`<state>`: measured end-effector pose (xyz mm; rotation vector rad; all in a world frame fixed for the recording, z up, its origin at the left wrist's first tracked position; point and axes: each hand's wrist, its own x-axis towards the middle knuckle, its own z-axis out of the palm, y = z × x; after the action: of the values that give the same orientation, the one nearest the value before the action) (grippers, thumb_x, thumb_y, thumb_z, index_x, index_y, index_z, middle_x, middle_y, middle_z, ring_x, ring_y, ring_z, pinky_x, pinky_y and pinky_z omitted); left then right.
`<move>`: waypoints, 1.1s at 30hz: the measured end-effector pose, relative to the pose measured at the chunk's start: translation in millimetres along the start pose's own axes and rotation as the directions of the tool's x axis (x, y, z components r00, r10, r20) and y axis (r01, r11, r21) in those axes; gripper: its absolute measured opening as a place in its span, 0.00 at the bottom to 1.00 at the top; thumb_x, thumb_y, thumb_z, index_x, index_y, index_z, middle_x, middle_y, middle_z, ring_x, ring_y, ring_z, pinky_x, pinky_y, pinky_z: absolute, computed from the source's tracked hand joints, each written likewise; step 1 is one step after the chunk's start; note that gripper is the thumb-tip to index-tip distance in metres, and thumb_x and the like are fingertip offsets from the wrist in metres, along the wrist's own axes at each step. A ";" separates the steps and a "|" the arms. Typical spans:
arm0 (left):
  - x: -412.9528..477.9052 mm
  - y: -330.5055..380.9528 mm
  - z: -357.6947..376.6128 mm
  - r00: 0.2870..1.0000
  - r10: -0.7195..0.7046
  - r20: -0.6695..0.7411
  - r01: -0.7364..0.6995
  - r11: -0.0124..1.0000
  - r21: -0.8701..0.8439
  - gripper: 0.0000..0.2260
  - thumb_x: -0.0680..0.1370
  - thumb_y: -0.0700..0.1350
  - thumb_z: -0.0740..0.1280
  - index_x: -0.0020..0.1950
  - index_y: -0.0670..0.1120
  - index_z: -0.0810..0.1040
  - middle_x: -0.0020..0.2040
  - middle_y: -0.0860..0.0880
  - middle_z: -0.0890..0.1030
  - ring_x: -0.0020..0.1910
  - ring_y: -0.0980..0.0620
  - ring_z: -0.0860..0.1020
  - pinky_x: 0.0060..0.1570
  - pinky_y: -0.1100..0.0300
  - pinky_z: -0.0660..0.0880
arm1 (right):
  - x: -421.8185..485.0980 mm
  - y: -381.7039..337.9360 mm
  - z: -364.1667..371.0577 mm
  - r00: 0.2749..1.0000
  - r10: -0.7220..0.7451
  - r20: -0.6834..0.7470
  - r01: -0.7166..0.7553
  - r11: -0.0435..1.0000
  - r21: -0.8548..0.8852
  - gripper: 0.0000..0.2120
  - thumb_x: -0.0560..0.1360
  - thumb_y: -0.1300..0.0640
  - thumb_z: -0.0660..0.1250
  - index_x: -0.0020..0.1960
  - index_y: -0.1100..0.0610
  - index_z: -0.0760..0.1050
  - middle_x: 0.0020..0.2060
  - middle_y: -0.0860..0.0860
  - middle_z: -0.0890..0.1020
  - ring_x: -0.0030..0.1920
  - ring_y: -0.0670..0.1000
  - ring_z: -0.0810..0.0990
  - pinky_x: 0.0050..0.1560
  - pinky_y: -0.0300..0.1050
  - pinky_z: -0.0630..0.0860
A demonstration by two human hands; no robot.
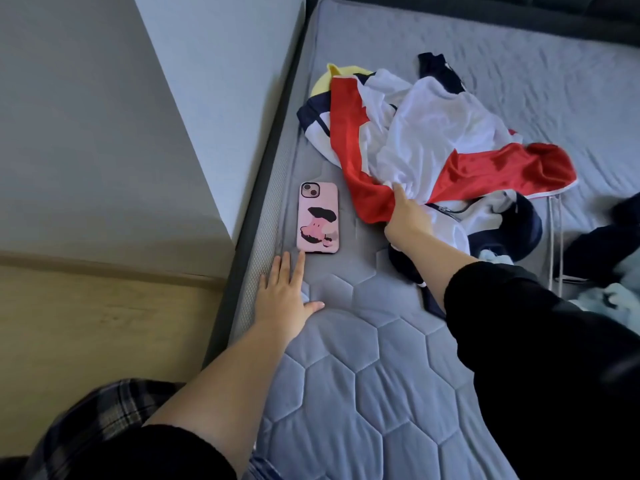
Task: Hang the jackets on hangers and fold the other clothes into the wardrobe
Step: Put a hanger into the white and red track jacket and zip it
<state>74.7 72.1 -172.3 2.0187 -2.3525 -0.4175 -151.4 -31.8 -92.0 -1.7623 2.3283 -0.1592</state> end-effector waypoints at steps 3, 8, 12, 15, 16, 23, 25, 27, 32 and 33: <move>-0.7 -3.9 -1.7 0.999 0.035 0.007 -0.035 0.998 -0.050 0.45 0.74 0.67 0.61 0.77 0.53 0.34 0.79 0.46 0.45 0.78 0.47 0.44 0.74 0.48 0.50 | 0.3 -1.2 4.2 0.999 0.030 0.043 -0.033 0.997 0.065 0.20 0.75 0.64 0.61 0.66 0.53 0.72 0.57 0.57 0.79 0.57 0.60 0.77 0.53 0.47 0.71; 8.4 -4.7 -26.7 0.994 0.047 -0.097 -0.083 0.910 -0.406 0.36 0.75 0.50 0.69 0.78 0.49 0.55 0.73 0.43 0.65 0.73 0.44 0.62 0.71 0.54 0.59 | -37.0 -24.7 -7.1 0.952 -0.292 0.096 0.300 0.951 -0.077 0.12 0.78 0.50 0.64 0.52 0.56 0.81 0.55 0.55 0.76 0.58 0.58 0.71 0.57 0.48 0.66; 13.0 -7.7 -52.4 0.959 -0.236 -0.156 0.017 0.597 -0.802 0.14 0.77 0.38 0.63 0.59 0.48 0.80 0.49 0.45 0.83 0.50 0.47 0.79 0.47 0.64 0.73 | -83.4 -32.4 -29.3 0.821 -0.388 0.418 0.360 0.921 0.149 0.18 0.80 0.53 0.60 0.32 0.56 0.70 0.32 0.50 0.73 0.39 0.50 0.72 0.43 0.45 0.66; 9.2 -8.9 -57.1 0.938 -0.343 -0.055 0.131 0.495 -0.859 0.13 0.78 0.36 0.60 0.57 0.44 0.81 0.39 0.51 0.81 0.42 0.51 0.78 0.41 0.63 0.71 | -114.6 -30.0 -52.8 0.636 -0.468 0.614 0.077 0.830 0.553 0.21 0.81 0.57 0.59 0.29 0.55 0.66 0.23 0.45 0.68 0.25 0.43 0.66 0.32 0.40 0.64; 8.0 -8.6 -57.7 0.939 -0.343 -0.023 0.148 0.464 -0.873 0.12 0.78 0.37 0.59 0.53 0.44 0.82 0.36 0.50 0.80 0.37 0.52 0.78 0.39 0.62 0.72 | -122.4 -30.7 -55.2 0.573 -0.507 0.644 -0.077 0.749 0.658 0.20 0.82 0.58 0.58 0.31 0.56 0.68 0.23 0.46 0.70 0.24 0.43 0.67 0.30 0.39 0.65; -12.1 2.2 -57.3 0.888 -0.217 0.406 0.452 0.239 -0.860 0.10 0.80 0.51 0.62 0.45 0.48 0.79 0.38 0.48 0.80 0.37 0.49 0.78 0.38 0.58 0.77 | -89.1 -15.2 -27.0 0.863 -0.441 0.247 0.488 0.854 -0.180 0.27 0.72 0.66 0.60 0.69 0.50 0.68 0.72 0.54 0.63 0.73 0.57 0.58 0.73 0.54 0.53; -20.1 6.2 -61.5 0.885 -0.148 0.442 0.464 0.194 -0.864 0.05 0.80 0.46 0.64 0.51 0.48 0.78 0.41 0.50 0.81 0.37 0.52 0.79 0.33 0.64 0.75 | -86.3 -2.6 -24.1 0.843 -0.382 0.378 0.528 0.721 -0.449 0.26 0.76 0.60 0.60 0.72 0.47 0.63 0.75 0.53 0.57 0.76 0.58 0.51 0.72 0.63 0.42; -25.4 6.0 -63.1 0.884 -0.120 0.452 0.467 0.218 -0.857 0.05 0.78 0.40 0.66 0.53 0.45 0.79 0.42 0.49 0.82 0.37 0.53 0.79 0.31 0.66 0.74 | -90.5 2.5 -18.5 0.852 -0.395 0.343 0.523 0.638 -0.566 0.18 0.77 0.59 0.59 0.66 0.49 0.70 0.65 0.51 0.70 0.70 0.56 0.63 0.73 0.65 0.42; -18.1 -15.4 -70.9 0.842 -0.487 0.233 0.361 0.186 -0.914 0.06 0.75 0.37 0.67 0.40 0.44 0.82 0.39 0.43 0.80 0.40 0.48 0.77 0.39 0.58 0.70 | -116.7 -20.0 -29.4 0.876 -0.451 0.172 0.482 0.798 -0.361 0.12 0.73 0.64 0.60 0.55 0.56 0.72 0.48 0.54 0.81 0.50 0.58 0.78 0.48 0.45 0.68; -17.4 -22.5 -75.0 0.807 -0.554 0.205 0.374 0.209 -0.904 0.05 0.75 0.38 0.66 0.42 0.42 0.82 0.40 0.43 0.80 0.41 0.47 0.77 0.40 0.58 0.69 | -124.7 -26.3 -33.4 0.869 -0.446 0.212 0.491 0.830 -0.265 0.09 0.73 0.61 0.61 0.52 0.55 0.72 0.47 0.54 0.80 0.49 0.58 0.78 0.42 0.44 0.66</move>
<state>113.1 71.6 -101.8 1.8660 -0.7996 -1.1939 -102.4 79.1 -40.6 -2.3929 1.8515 0.2691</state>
